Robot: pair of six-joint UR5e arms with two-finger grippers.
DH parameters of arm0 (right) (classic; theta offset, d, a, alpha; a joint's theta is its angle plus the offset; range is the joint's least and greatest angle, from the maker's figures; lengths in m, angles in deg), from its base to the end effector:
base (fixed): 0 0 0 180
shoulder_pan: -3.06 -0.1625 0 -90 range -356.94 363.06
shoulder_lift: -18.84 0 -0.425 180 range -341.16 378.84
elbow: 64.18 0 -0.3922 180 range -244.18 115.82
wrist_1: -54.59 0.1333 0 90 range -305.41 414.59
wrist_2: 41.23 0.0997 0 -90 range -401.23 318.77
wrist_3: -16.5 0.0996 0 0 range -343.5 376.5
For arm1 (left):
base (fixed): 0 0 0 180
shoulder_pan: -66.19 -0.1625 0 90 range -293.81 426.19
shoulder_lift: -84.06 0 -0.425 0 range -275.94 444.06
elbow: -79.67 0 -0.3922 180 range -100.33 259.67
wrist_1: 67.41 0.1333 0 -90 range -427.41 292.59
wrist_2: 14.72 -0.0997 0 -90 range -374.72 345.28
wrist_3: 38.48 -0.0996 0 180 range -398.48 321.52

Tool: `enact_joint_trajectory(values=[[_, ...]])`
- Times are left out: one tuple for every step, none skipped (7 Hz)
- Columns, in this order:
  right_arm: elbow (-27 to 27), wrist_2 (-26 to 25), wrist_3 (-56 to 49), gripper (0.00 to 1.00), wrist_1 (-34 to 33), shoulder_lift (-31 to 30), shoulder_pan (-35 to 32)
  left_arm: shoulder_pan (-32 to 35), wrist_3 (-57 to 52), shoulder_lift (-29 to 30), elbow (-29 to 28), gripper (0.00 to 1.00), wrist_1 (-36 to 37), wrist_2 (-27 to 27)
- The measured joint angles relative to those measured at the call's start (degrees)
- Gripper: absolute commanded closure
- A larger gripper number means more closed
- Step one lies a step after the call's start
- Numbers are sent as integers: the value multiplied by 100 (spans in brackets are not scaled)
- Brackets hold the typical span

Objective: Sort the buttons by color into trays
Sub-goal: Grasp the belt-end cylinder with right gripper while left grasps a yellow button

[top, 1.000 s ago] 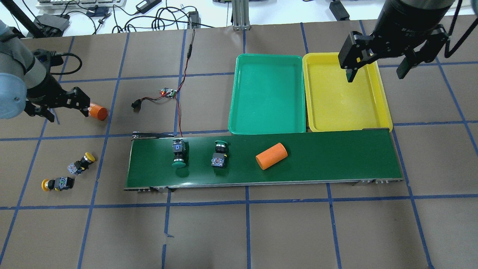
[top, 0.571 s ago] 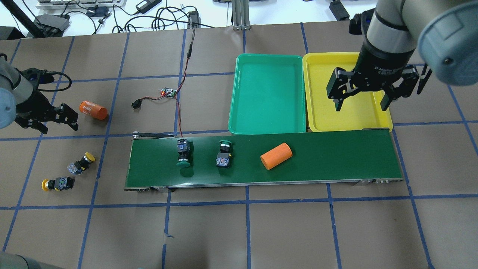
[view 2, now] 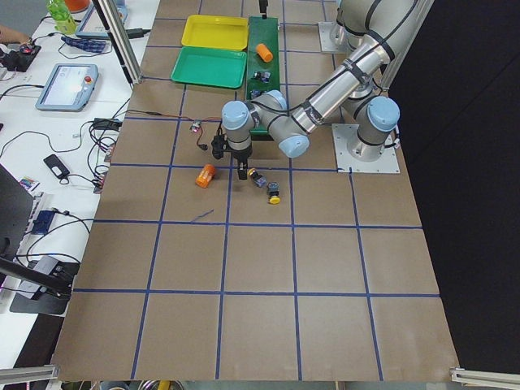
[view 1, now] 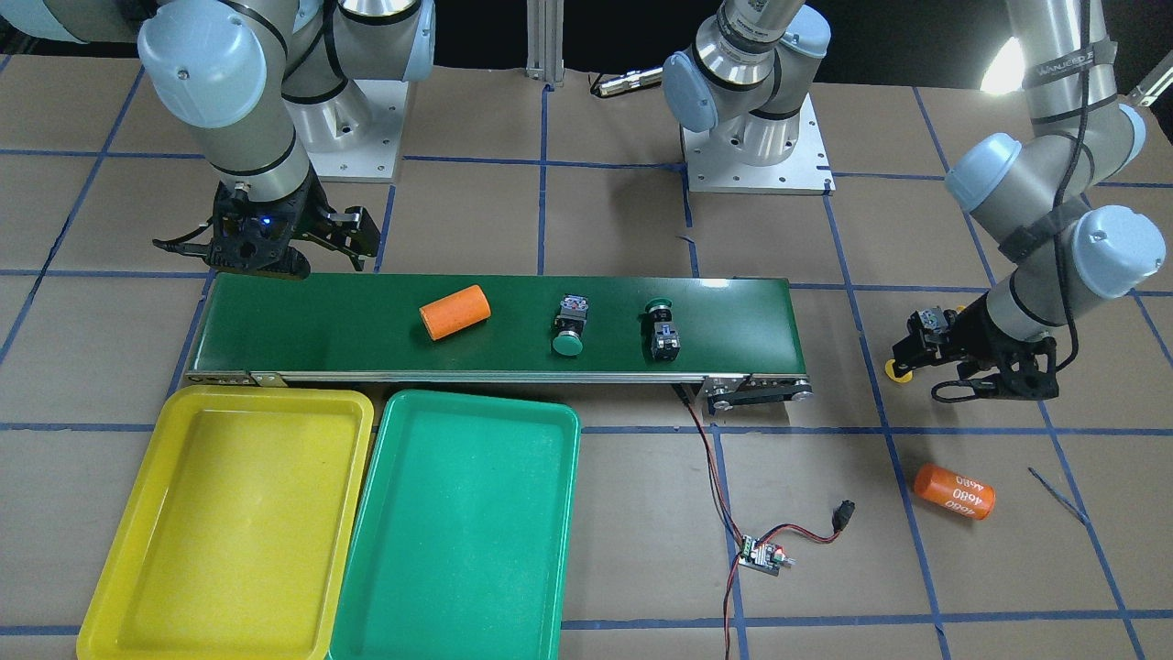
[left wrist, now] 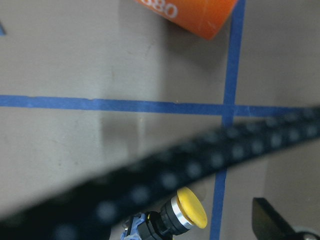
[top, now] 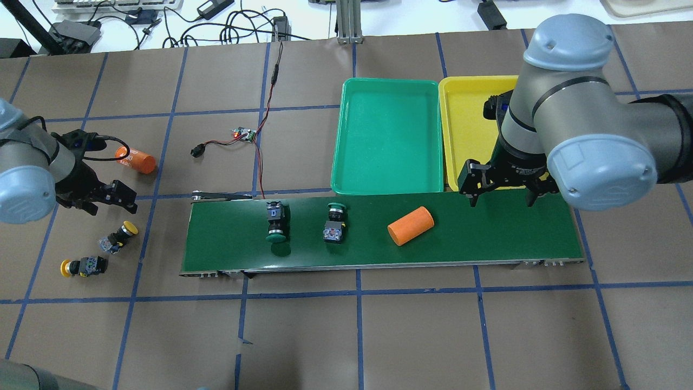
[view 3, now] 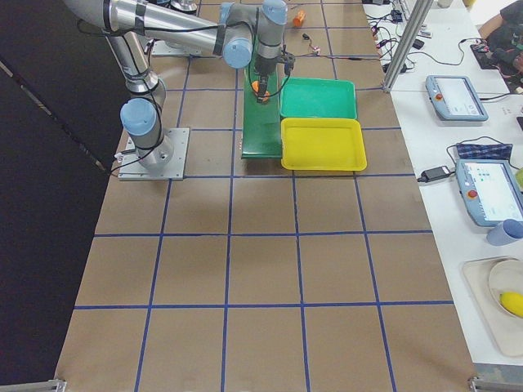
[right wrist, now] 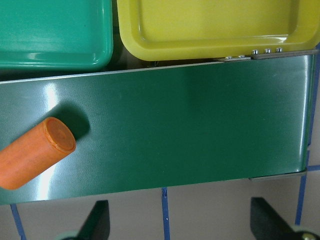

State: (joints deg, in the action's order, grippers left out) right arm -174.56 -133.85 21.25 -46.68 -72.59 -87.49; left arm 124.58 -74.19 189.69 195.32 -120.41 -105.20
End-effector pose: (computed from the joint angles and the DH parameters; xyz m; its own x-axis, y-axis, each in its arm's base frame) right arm 0.1330 -0.4446 0.3481 -0.9962 0.0664 0.0562 0.0732 0.9889 0.1294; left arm 0.1499 -0.4963 0.2063 -0.9968 0.0706 0.0368 0.0729 0.9952 0.0655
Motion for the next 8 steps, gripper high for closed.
enact_joint_trajectory(values=[[-103, 9, 1, 0, -60, -3, -3, -49, -575, -21, 446, 0, 497, -7], [-173, 5, -5, 0, -83, -1, -5, -81, -927, -42, 800, 0, 1031, -25], [-213, 20, -6, 0, -103, 10, -6, -98, -1178, -55, 984, 1, 1329, -34], [-234, 47, 5, 0, -231, 25, -9, -128, -1468, -63, 1064, 16, 1463, -38], [-269, 65, 26, 0, -461, 41, -12, -204, -1739, -67, 1093, 32, 1535, -39], [-336, 98, 46, 0, -665, 81, -16, -326, -1997, -69, 1108, 62, 1577, -38], [-399, 200, 53, 0, -839, 156, -20, -433, -2236, -72, 1114, 77, 1601, -34], [-431, 329, 48, 0, -950, 219, -31, -485, -2401, -89, 1116, 81, 1619, -32]])
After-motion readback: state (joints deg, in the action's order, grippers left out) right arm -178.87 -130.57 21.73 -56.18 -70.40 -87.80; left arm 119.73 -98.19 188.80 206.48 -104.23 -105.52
